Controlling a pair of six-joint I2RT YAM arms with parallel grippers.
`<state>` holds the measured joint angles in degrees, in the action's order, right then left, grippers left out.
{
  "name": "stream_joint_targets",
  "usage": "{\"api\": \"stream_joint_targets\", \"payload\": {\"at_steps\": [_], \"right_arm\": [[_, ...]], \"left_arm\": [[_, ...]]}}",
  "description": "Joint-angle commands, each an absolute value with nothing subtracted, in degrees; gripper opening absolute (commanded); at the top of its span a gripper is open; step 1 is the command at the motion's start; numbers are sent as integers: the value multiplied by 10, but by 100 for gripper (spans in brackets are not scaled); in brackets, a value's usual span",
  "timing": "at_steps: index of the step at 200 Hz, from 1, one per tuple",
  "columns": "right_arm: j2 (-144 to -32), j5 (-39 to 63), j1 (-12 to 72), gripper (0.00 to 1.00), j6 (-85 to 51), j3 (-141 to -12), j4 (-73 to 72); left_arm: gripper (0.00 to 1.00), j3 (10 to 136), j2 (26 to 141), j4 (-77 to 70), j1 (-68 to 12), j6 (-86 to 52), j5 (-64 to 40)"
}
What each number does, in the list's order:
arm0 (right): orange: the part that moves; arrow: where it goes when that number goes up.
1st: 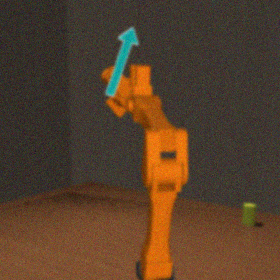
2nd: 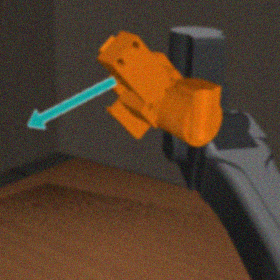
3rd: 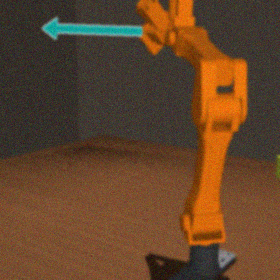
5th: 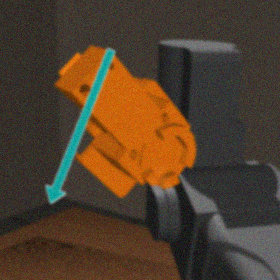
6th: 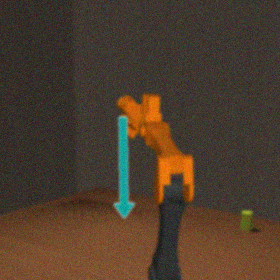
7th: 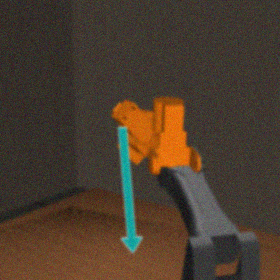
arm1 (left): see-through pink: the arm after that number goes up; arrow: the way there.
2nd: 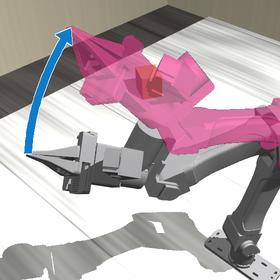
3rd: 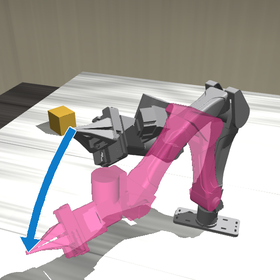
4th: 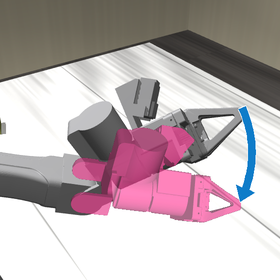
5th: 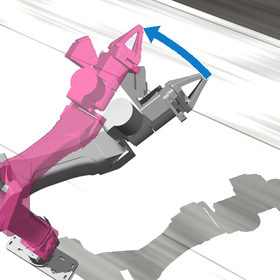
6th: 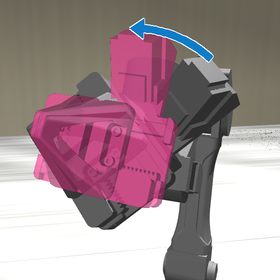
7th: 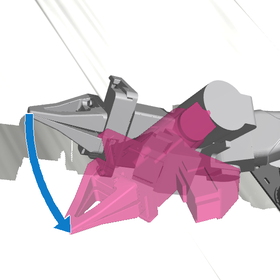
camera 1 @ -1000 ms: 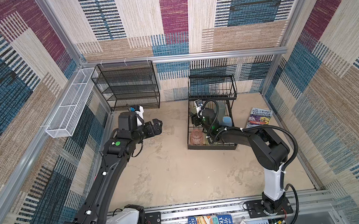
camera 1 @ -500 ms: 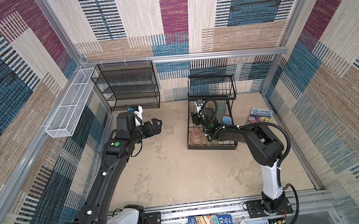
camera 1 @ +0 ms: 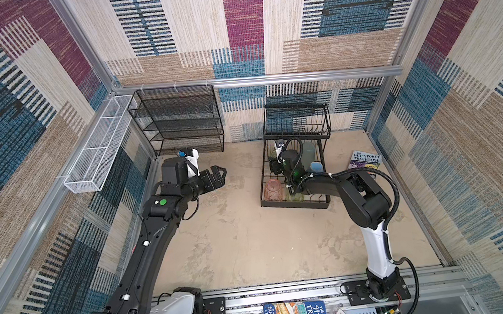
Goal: Load cups into a dish rack
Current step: Place the cup upside down at the dish rack.
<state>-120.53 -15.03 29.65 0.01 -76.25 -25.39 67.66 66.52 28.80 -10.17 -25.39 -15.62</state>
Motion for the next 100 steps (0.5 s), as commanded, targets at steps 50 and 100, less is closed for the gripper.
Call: {"api": "stream_joint_targets", "payload": {"at_steps": [50,100], "right_arm": [[-1222,-149,297,57,-9,-785,-241],[-1231,-149,294,61,-14,-787,-234]], "left_arm": [[96,670,665,259,-93,-272,-183],[96,667,664,253,-87,-278,-192]]}}
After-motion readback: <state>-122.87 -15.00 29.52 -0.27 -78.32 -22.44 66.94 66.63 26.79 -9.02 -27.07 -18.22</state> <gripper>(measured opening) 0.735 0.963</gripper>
